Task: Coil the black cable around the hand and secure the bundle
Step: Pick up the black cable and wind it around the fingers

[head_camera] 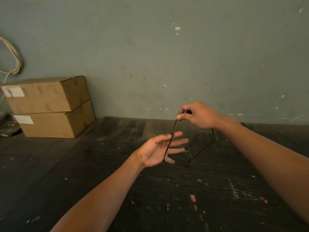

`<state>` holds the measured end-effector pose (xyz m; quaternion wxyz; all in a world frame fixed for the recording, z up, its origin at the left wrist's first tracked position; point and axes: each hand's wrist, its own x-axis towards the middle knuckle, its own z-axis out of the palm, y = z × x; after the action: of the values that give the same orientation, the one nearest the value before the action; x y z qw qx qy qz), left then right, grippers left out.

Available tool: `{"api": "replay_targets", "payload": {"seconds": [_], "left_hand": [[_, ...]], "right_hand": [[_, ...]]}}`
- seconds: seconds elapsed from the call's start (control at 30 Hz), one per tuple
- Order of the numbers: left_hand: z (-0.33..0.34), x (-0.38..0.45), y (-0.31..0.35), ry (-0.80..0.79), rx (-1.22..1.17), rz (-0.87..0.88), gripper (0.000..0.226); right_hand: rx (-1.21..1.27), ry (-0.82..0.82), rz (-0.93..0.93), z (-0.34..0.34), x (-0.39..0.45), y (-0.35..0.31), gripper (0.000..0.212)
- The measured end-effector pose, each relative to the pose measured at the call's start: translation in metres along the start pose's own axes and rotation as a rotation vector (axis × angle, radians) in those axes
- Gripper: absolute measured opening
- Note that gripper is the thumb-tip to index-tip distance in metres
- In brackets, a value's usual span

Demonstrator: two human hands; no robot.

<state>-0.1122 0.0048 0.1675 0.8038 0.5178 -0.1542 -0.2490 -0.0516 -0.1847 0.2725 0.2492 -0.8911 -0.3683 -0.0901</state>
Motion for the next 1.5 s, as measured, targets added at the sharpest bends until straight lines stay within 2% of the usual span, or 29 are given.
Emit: {"api": "replay_targets", "payload": {"seconds": [0.27,0.37,0.47,0.6,0.73,0.87,0.97,1.1,1.27,1.37,1.5], "left_hand": [[0.019,-0.009,0.022,-0.145,-0.063,0.085,0.037],[0.025,-0.010,0.036,-0.185,-0.086,0.145,0.035],[0.029,-0.011,0.046,-0.199,-0.107,0.175,0.036],[0.027,-0.011,0.049,-0.149,-0.083,0.182,0.037],[0.019,-0.007,0.049,-0.121,-0.117,0.205,0.036],[0.007,-0.002,0.045,-0.046,-0.096,0.186,0.040],[-0.003,-0.003,0.040,-0.008,-0.088,0.161,0.043],[-0.012,-0.005,0.032,0.020,-0.056,0.107,0.042],[-0.011,-0.006,0.020,-0.014,0.042,0.036,0.046],[-0.010,-0.006,0.014,-0.004,0.097,-0.048,0.054],[-0.007,-0.010,0.007,-0.081,0.101,-0.119,0.050]], "right_hand": [[0.148,0.045,0.072,0.036,-0.011,0.031,0.021],[0.239,-0.027,0.161,0.069,-0.028,0.040,0.029],[0.324,-0.185,0.235,0.111,-0.049,0.036,0.030],[0.489,-0.263,0.215,0.145,-0.071,0.011,0.032],[0.569,-0.352,0.187,0.150,-0.084,-0.020,0.033],[0.427,-0.436,0.123,0.131,-0.087,-0.047,0.035],[0.267,-0.398,-0.003,0.107,-0.085,-0.062,0.031],[0.139,-0.321,-0.047,0.066,-0.075,-0.069,0.029],[-0.073,-0.266,-0.086,0.018,-0.052,-0.063,0.028],[-0.174,-0.248,-0.076,-0.001,-0.038,-0.057,0.016],[-0.213,-0.149,-0.084,-0.025,-0.025,-0.048,0.020]]}}
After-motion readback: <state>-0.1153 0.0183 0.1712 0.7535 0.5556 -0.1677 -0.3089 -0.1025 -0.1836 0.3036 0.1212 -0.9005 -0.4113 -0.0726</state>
